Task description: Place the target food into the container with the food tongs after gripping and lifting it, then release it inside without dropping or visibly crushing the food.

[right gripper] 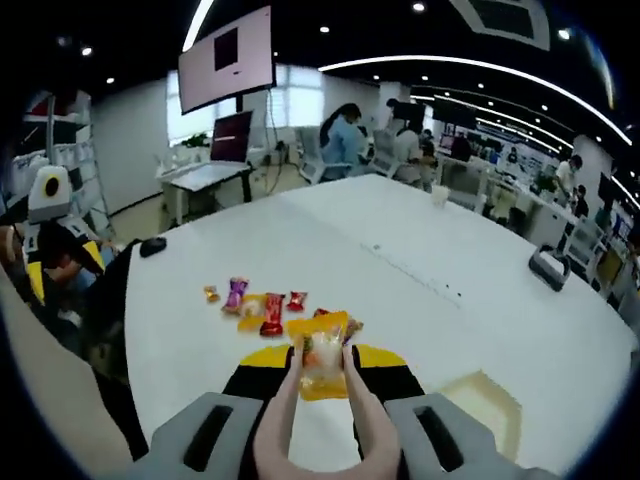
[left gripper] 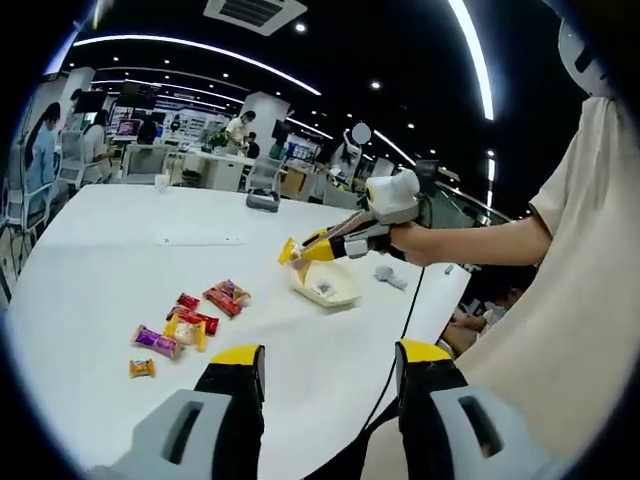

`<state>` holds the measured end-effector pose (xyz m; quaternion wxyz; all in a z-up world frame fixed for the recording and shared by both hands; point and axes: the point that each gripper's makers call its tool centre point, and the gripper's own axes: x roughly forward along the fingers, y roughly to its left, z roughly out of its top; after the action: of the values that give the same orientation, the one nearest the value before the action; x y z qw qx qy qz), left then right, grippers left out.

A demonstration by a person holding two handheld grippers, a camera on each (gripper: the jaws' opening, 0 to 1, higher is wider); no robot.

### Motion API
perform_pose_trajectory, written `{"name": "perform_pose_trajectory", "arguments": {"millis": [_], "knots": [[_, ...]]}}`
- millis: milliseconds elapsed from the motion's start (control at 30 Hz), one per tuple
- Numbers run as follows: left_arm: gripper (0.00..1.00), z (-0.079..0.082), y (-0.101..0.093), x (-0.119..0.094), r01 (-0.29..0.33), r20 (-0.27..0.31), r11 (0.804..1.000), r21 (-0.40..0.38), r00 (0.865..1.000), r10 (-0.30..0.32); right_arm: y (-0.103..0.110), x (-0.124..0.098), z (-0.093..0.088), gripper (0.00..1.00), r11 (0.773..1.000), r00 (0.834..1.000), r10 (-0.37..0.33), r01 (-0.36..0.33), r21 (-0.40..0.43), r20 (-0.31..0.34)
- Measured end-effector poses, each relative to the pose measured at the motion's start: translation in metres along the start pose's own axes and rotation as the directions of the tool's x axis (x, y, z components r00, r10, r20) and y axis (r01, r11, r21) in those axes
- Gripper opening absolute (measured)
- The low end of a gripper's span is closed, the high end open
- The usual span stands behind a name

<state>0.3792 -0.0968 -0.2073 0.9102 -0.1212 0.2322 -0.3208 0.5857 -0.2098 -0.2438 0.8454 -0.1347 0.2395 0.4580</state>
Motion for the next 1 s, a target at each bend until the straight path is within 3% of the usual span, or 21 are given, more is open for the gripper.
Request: {"name": "perform_pose_trajectory", "arguments": {"millis": [333, 567, 1000], "knots": [[0.51, -0.001, -0.007, 0.005, 0.023, -0.008, 1.000, 0.005, 1.000, -0.023, -0.034, -0.024, -0.002, 0.22, 0.986, 0.991, -0.130, 0.124, 0.115, 0.042], [0.52, -0.003, -0.010, 0.006, 0.028, -0.010, 1.000, 0.004, 1.000, -0.028, -0.052, -0.034, -0.003, 0.22, 0.974, 0.982, -0.181, 0.171, 0.149, 0.056], [0.52, 0.000, -0.010, 0.006, 0.029, -0.008, 1.000, 0.013, 1.000, -0.029, -0.091, -0.060, -0.013, 0.22, 0.926, 0.945, -0.321, 0.300, 0.228, 0.059]]}}
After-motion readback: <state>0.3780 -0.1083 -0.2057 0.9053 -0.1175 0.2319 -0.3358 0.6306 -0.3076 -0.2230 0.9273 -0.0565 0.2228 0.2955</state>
